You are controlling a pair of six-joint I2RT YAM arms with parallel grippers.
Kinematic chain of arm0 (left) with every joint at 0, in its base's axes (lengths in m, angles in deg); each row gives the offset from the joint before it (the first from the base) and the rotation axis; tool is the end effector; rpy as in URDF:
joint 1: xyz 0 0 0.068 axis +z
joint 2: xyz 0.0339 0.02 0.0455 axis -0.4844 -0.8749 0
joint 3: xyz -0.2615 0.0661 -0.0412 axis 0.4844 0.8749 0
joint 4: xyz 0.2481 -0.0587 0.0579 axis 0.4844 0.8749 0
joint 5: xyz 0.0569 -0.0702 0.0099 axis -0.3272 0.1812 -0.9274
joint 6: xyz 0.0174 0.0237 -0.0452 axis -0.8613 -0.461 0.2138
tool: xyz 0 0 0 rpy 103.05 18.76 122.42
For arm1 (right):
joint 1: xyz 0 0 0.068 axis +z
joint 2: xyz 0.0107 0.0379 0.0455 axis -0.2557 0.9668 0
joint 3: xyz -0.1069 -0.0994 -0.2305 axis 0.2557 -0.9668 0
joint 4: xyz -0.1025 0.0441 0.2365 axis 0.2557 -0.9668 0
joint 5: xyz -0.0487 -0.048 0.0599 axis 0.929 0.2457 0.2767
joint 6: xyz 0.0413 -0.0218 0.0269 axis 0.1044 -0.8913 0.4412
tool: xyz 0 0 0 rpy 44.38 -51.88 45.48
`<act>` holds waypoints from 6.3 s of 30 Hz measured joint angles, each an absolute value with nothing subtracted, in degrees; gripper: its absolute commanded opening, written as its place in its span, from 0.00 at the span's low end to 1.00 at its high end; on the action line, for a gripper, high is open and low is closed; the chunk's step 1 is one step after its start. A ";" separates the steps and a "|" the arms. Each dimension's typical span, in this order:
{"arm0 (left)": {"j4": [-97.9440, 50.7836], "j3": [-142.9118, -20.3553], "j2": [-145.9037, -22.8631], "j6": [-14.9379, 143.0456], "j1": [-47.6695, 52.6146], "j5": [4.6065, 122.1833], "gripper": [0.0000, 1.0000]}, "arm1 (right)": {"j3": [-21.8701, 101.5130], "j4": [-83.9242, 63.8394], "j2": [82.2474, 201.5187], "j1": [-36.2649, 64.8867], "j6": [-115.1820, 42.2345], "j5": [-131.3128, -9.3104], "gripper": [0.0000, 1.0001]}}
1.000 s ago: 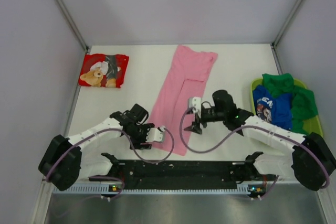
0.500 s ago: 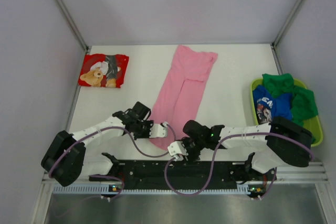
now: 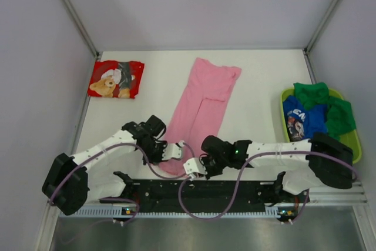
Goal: Fold and stack the t-shirts
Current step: Grab the bottom of the folded rectangular tshirt with both arms, then fold the folded rectangular tshirt in 1/3 of the way, then grab one side of the 2/3 rectangular tshirt with both arms, then fold the long partially folded tshirt into a neat square
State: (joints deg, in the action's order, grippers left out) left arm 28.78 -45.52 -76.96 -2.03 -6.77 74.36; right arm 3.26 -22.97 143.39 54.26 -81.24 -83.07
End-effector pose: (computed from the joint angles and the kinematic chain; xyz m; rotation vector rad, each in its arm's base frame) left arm 0.1354 -0.1119 0.1731 2.0922 2.0357 -0.4553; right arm 0.0824 0.2504 0.1600 -2.1773 1.4378 0.6583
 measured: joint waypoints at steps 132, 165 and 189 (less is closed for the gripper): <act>35.36 -122.21 -125.81 14.96 -0.13 66.58 0.00 | 25.59 -40.58 141.88 12.34 -66.75 -71.47 0.00; 12.15 -117.49 -130.23 25.10 0.72 52.43 0.51 | 34.93 -27.25 155.04 5.46 -37.90 -60.74 0.12; 13.29 -116.03 -138.18 51.17 5.86 72.06 0.74 | 54.29 -33.50 181.22 0.28 -26.60 -66.38 0.41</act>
